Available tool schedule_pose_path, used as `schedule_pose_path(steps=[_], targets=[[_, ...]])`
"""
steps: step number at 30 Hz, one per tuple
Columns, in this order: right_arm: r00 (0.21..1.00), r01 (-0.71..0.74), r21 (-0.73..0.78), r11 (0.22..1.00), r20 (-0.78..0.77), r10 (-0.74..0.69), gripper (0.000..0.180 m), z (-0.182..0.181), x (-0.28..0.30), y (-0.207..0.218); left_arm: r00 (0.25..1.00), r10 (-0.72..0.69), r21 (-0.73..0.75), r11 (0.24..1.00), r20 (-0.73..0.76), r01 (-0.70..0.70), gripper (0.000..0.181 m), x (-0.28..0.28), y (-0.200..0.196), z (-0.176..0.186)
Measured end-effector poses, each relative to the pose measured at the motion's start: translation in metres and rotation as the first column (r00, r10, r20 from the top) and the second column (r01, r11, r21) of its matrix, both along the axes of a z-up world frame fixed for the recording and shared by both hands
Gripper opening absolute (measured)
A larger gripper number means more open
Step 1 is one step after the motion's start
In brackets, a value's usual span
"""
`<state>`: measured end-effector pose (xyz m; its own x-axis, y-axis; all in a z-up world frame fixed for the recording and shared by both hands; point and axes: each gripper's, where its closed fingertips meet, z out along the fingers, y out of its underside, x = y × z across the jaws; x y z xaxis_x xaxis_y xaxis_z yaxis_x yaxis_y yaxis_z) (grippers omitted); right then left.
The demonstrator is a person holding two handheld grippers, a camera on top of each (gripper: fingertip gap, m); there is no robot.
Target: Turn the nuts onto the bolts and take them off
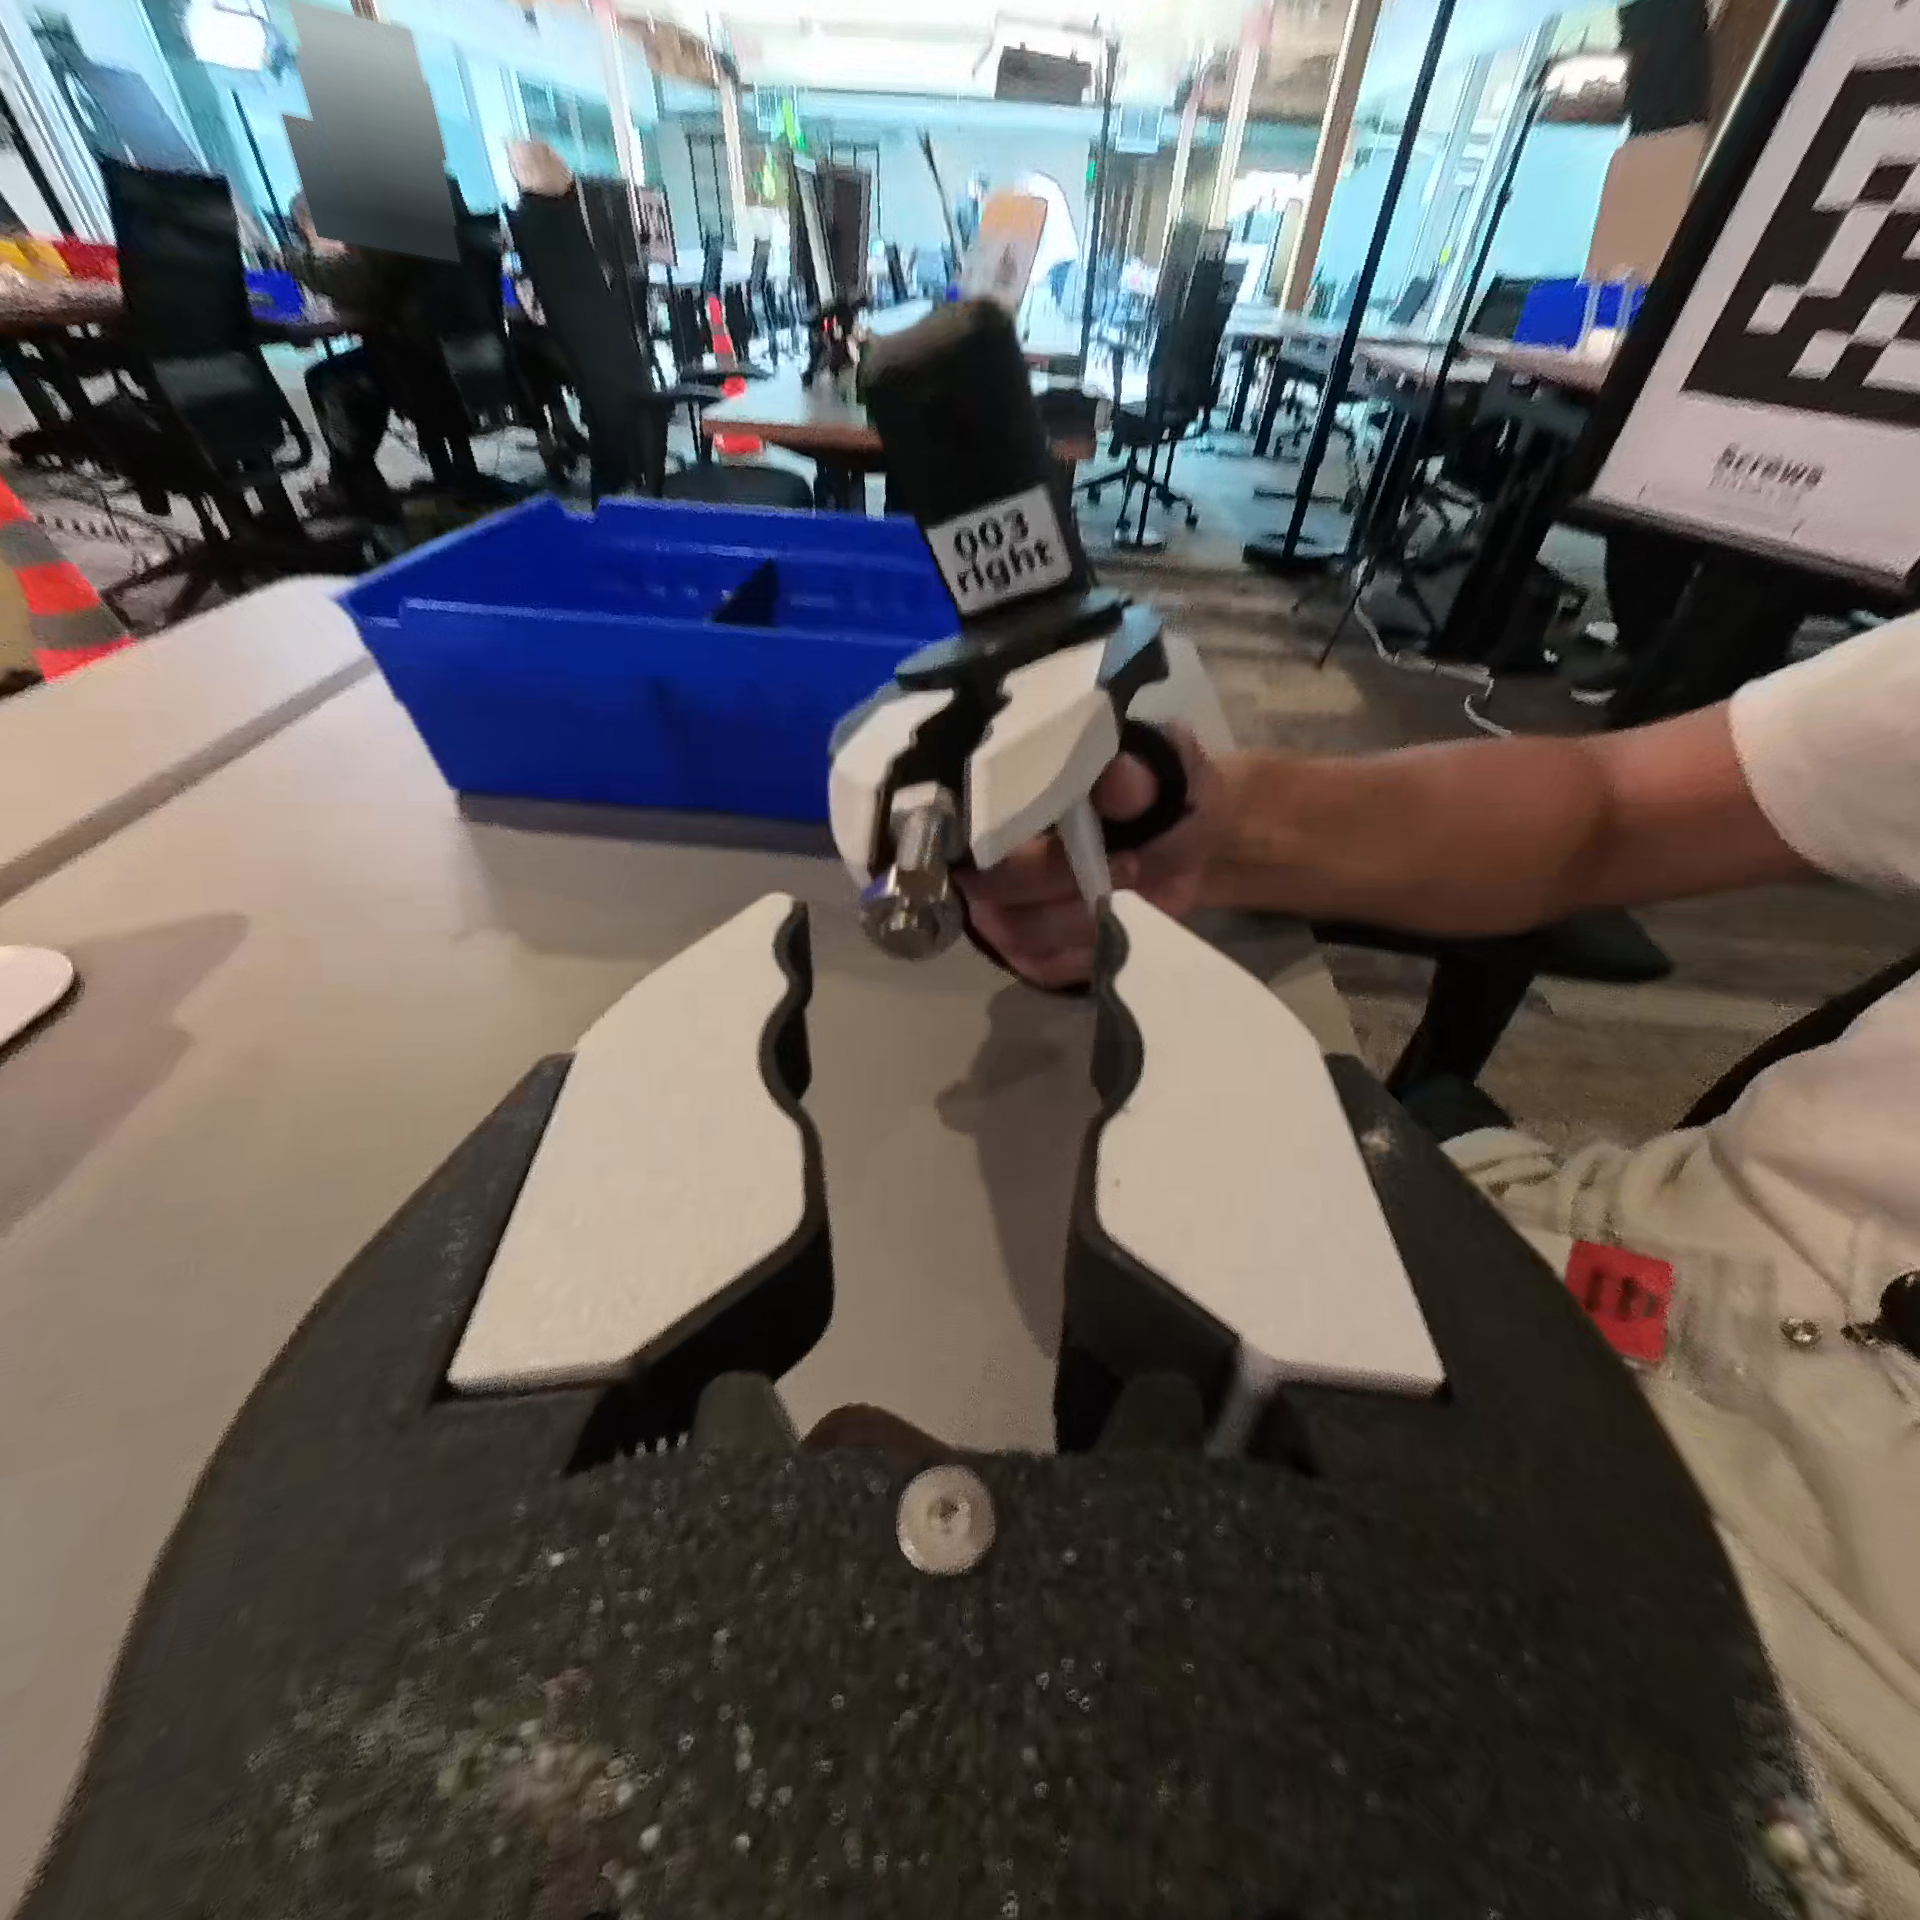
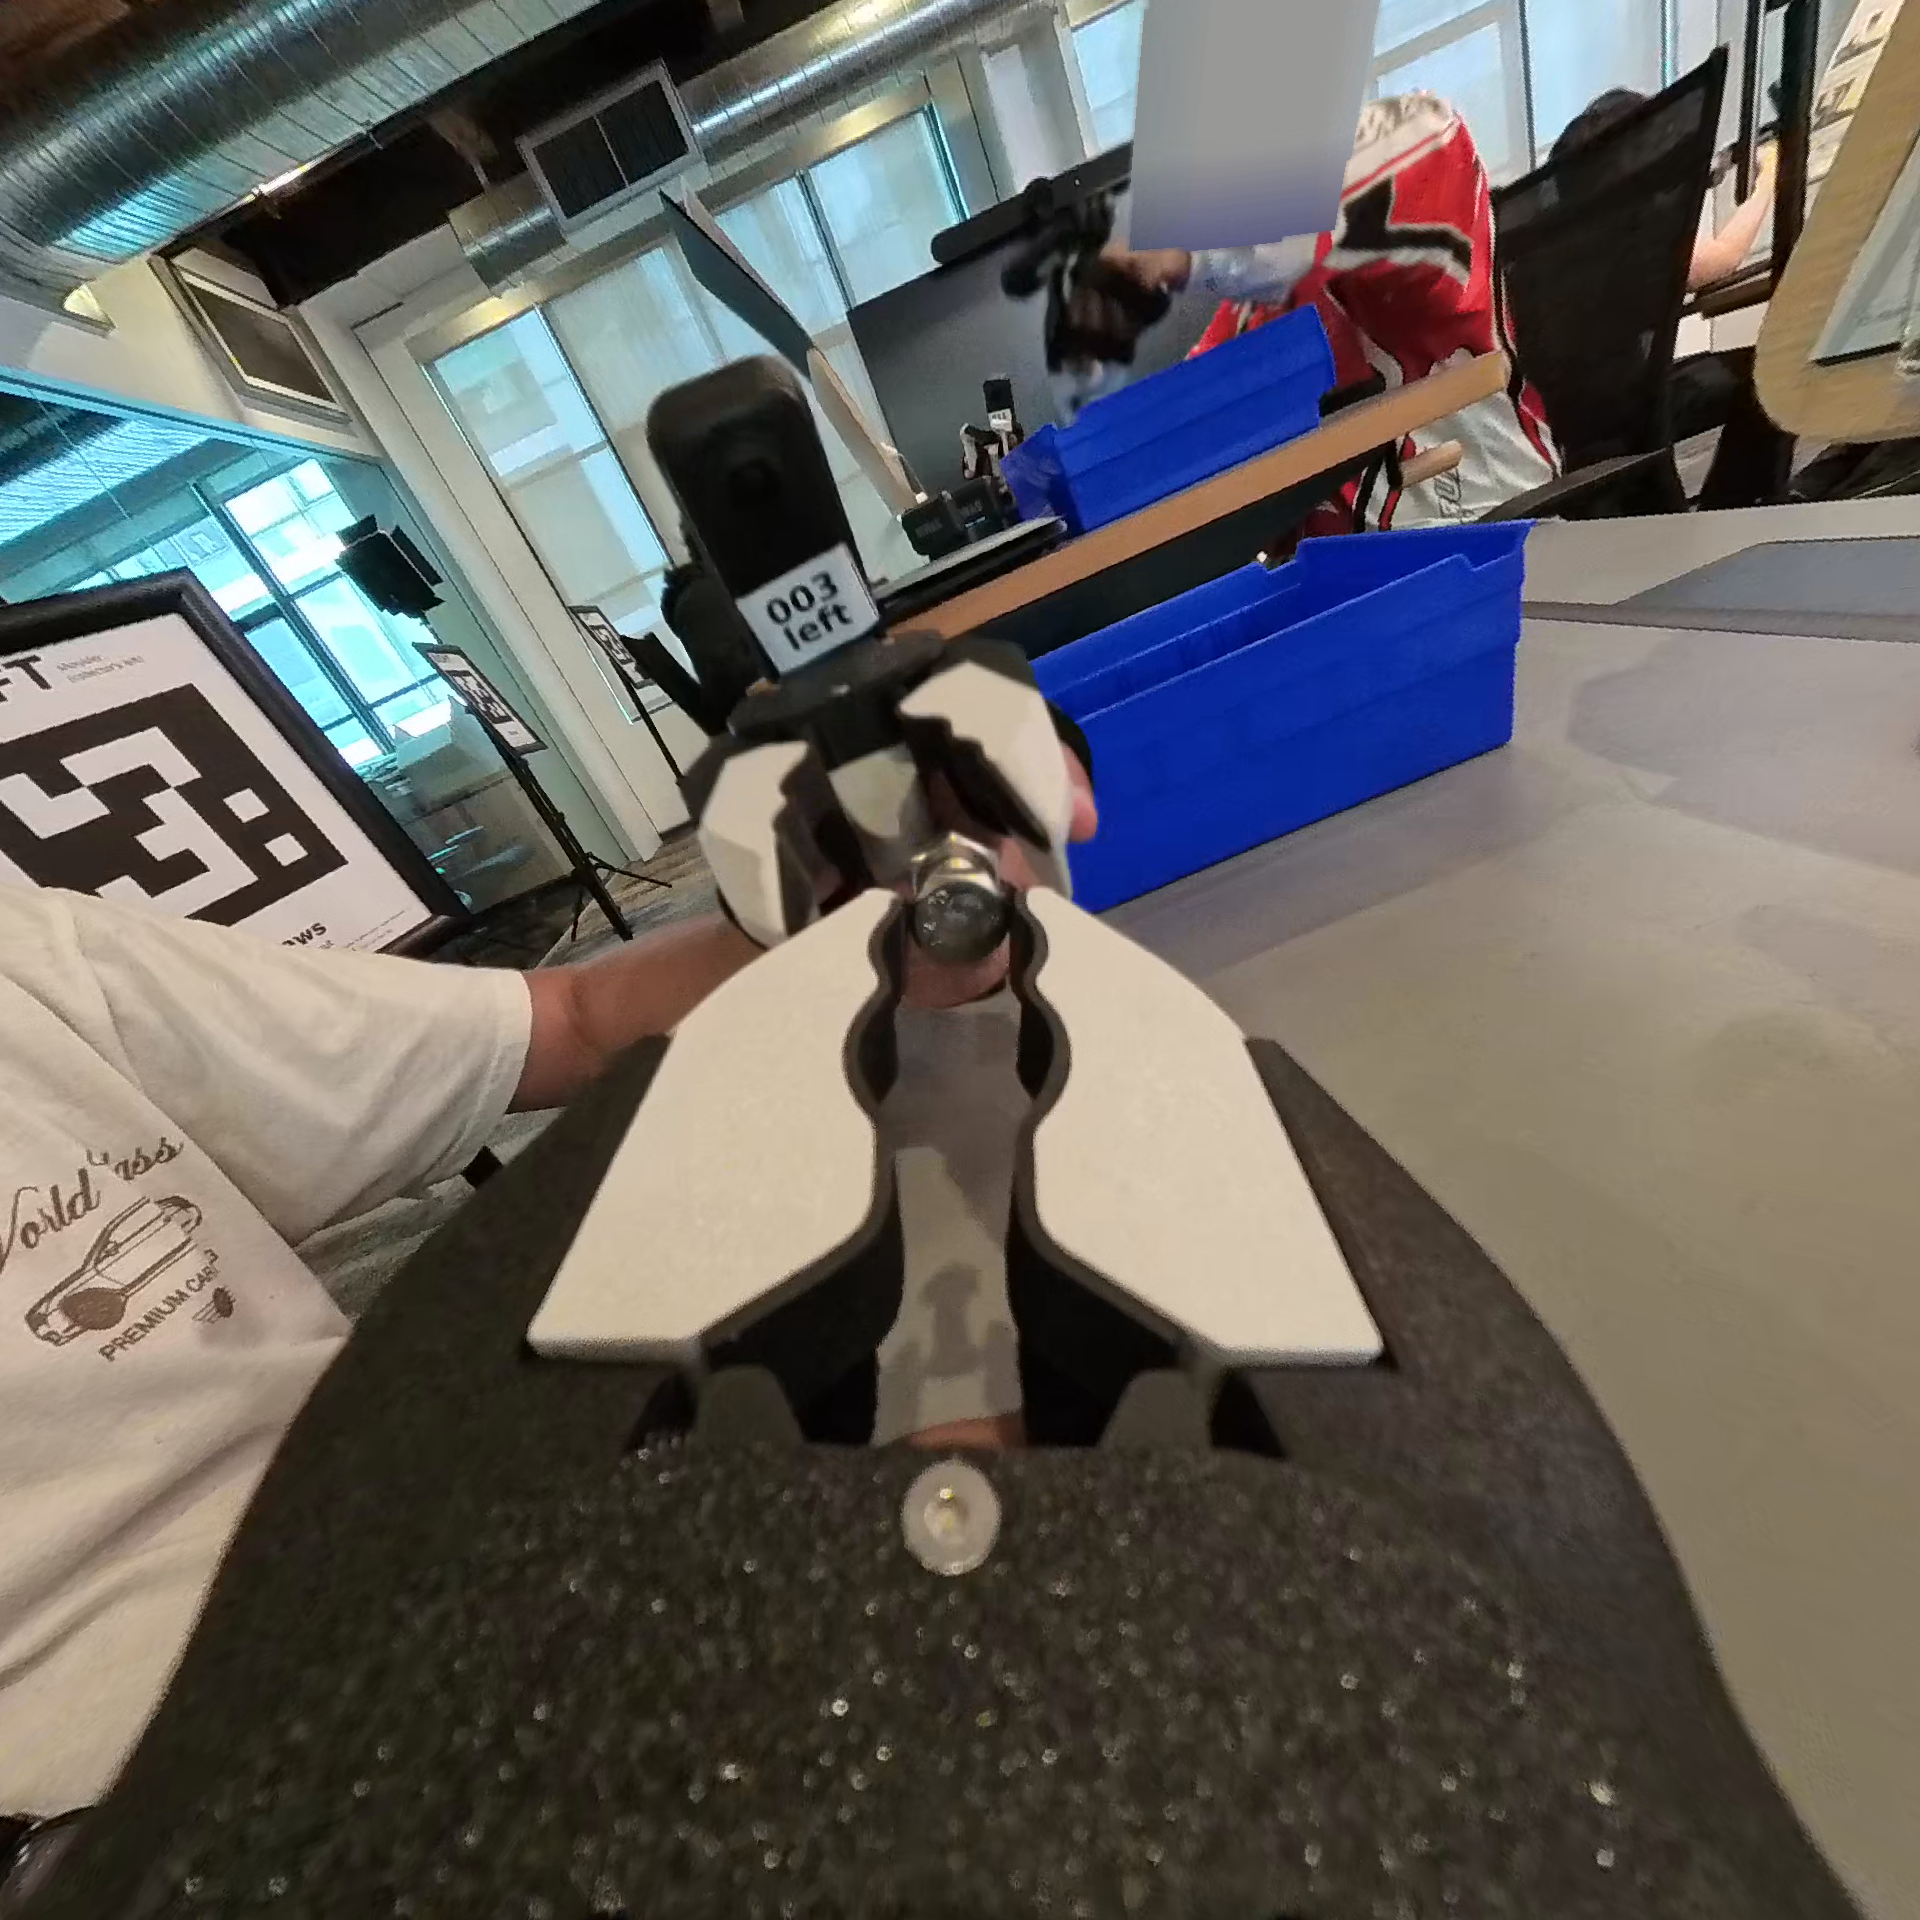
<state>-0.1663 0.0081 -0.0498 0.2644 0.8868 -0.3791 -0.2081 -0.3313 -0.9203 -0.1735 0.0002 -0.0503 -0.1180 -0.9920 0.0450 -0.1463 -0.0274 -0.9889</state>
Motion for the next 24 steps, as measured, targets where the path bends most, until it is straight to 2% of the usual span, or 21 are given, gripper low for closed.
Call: schedule_pose_path(steps=[4, 10, 12, 16, 19, 21, 24], targets=[[1.0, -0.004, -0.004, 1.0, 0.007, 0.004, 0.018, -0.001, -0.002, 0.0, 0.998, -0.056, -0.026, 0.998, 0.003, 0.056, 0.051, -0.001, -0.008, 0.0], [0.999, -0.001, -0.007, 1.0, -0.045, 0.0, 0.018, 0.006, 0.005, 0.001, 0.978, -0.085, 0.026, 0.995, -0.19, 0.092, 0.051, 0.008, -0.019, -0.042], [0.999, 0.004, -0.007, 1.0, -0.041, -0.004, 0.018, 0.006, 0.006, 0.001, 0.984, -0.059, 0.033, 0.997, -0.168, 0.065, 0.051, 0.008, -0.014, -0.037], [1.0, 0.006, -0.024, 1.0, -0.011, -0.006, 0.018, -0.001, 0.002, 0.003, 1.0, 0.027, 0.062, 0.998, 0.006, -0.027, 0.046, 0.001, 0.0, 0.001], [1.0, 0.006, -0.039, 0.999, 0.013, -0.005, 0.018, -0.006, -0.001, 0.004, 1.0, 0.004, 0.039, 0.999, 0.017, -0.005, 0.048, -0.004, -0.001, 0.006], [1.0, 0.001, -0.043, 0.999, 0.015, -0.001, 0.018, -0.007, -0.002, 0.004, 0.999, -0.026, 0.03, 0.999, -0.019, 0.026, 0.05, -0.001, -0.006, -0.003], [1.0, -0.003, -0.034, 0.999, -0.008, 0.002, 0.018, -0.002, -0.001, 0.002, 0.984, -0.068, 0.035, 0.997, -0.164, 0.074, 0.05, 0.006, -0.015, -0.035]])
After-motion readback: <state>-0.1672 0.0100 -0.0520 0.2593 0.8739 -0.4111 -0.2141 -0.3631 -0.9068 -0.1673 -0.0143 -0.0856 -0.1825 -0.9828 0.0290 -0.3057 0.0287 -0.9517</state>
